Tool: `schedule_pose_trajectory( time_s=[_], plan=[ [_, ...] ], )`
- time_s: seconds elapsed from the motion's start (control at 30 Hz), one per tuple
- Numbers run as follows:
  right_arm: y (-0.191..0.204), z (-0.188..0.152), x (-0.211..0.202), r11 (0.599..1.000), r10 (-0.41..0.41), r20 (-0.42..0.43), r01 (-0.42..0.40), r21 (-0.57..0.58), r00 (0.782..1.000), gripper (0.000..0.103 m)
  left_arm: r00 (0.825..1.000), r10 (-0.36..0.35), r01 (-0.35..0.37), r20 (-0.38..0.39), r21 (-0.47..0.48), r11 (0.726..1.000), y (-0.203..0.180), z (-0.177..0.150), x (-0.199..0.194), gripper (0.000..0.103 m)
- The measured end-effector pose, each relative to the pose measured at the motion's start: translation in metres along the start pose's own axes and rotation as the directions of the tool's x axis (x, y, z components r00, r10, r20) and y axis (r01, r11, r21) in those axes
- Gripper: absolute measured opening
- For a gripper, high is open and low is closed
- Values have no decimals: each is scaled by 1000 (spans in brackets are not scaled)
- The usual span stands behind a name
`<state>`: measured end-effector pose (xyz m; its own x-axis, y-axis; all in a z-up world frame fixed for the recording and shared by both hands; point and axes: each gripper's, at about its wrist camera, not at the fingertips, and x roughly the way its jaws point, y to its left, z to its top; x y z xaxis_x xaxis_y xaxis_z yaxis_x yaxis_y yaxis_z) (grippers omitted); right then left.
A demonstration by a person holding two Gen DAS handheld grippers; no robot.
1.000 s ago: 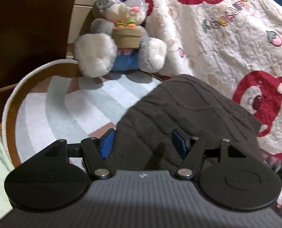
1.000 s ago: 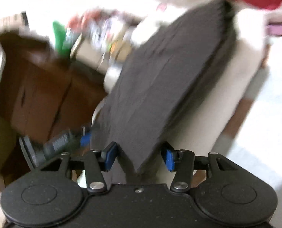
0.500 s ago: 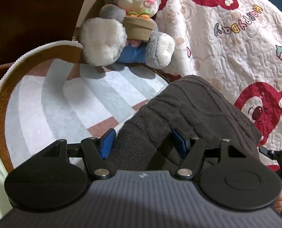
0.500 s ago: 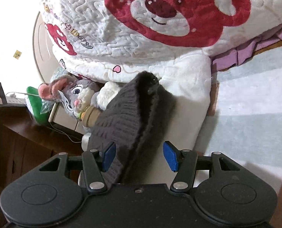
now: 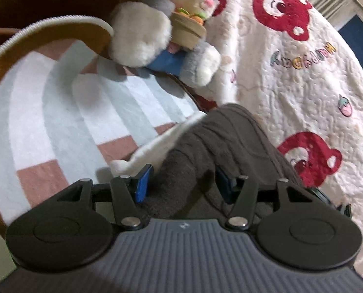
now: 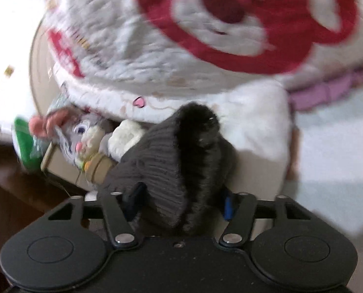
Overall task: Fold clothes
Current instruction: 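Lower the folded sweater onto the white folded garment with both grippers and release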
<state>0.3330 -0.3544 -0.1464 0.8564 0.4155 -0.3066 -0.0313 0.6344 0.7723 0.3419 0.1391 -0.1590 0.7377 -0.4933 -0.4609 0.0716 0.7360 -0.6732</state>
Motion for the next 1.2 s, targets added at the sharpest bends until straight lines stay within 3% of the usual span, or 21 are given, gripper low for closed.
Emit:
schedule_pose_trajectory(
  time_s=[0.03, 0.07, 0.17, 0.23, 0.3, 0.37, 0.47, 0.53, 0.57, 0.6, 0.7, 0.83, 0.87, 0.9, 0.97, 1.13, 1.17, 1.2],
  plan=[
    [7, 3, 3, 1000, 2, 15, -2, -21, 1000, 36, 1000, 27, -27, 12, 11, 1000, -1, 0, 2, 36],
    [14, 6, 6, 999, 4, 30, -3, -43, 1000, 34, 998, 60, -61, 25, 23, 998, -5, 2, 3, 12],
    [44, 13, 5, 985, 9, 98, 8, -172, 995, 31, 989, 107, -120, 102, 133, 984, -34, 8, 2, 12],
    [50, 10, 9, 965, -60, 126, 90, -248, 990, 31, 983, 136, -161, 125, 225, 961, -51, 8, 6, 12],
    [33, 5, 19, 940, -197, 124, 223, -257, 973, 31, 985, 132, -154, 113, 219, 964, -50, 5, 12, 14],
    [11, -4, 30, 905, -325, 96, 339, -258, 941, 32, 987, 124, -142, 100, 204, 969, -46, 2, 16, 17],
    [1, -15, 30, 898, -344, 115, 362, -249, 932, 34, 986, 135, -153, 98, 204, 967, -42, 2, 18, 17],
    [2, -11, 31, 910, -330, 102, 345, -231, 938, 40, 987, 134, -149, 92, 185, 971, -39, 4, 18, 17],
    [-1, -6, 31, 923, -321, 83, 331, -194, 943, 50, 987, 131, -145, 89, 174, 974, -36, 5, 17, 17],
    [-4, -4, 27, 940, -304, 66, 310, -139, 950, 52, 989, 125, -137, 84, 159, 978, -34, 6, 16, 18],
    [-17, -5, 8, 973, -223, 24, 222, 56, 974, 58, 992, 112, -119, 62, 121, 986, -28, 6, 12, 20],
    [-23, -34, -14, 984, -104, -55, 111, 142, 993, 59, 995, 93, -95, 31, 71, 993, -21, 4, 6, 22],
    [-20, -43, -17, 986, -82, -79, 93, 137, 993, 59, 996, 88, -90, 24, 58, 994, -20, 4, 5, 29],
    [-17, -52, -19, 988, -61, -102, 74, 132, 993, 58, 996, 83, -84, 16, 45, 995, -18, 4, 4, 45],
    [-12, -70, -25, 992, -19, -149, 37, 124, 989, 58, 997, 73, -73, 1, 19, 997, -15, 3, 1, 57],
    [1, -115, -38, 992, 85, -265, -57, 111, 960, 58, 997, 80, -80, -8, 1, 997, -11, 5, 1, 56],
    [3, -124, -41, 991, 105, -288, -76, 110, 952, 59, 996, 88, -88, -4, 7, 996, -11, 6, 2, 54],
    [6, -130, -41, 990, 117, -302, -88, 107, 946, 61, 995, 96, -96, 0, 13, 995, -11, 6, 3, 46]
  ],
)
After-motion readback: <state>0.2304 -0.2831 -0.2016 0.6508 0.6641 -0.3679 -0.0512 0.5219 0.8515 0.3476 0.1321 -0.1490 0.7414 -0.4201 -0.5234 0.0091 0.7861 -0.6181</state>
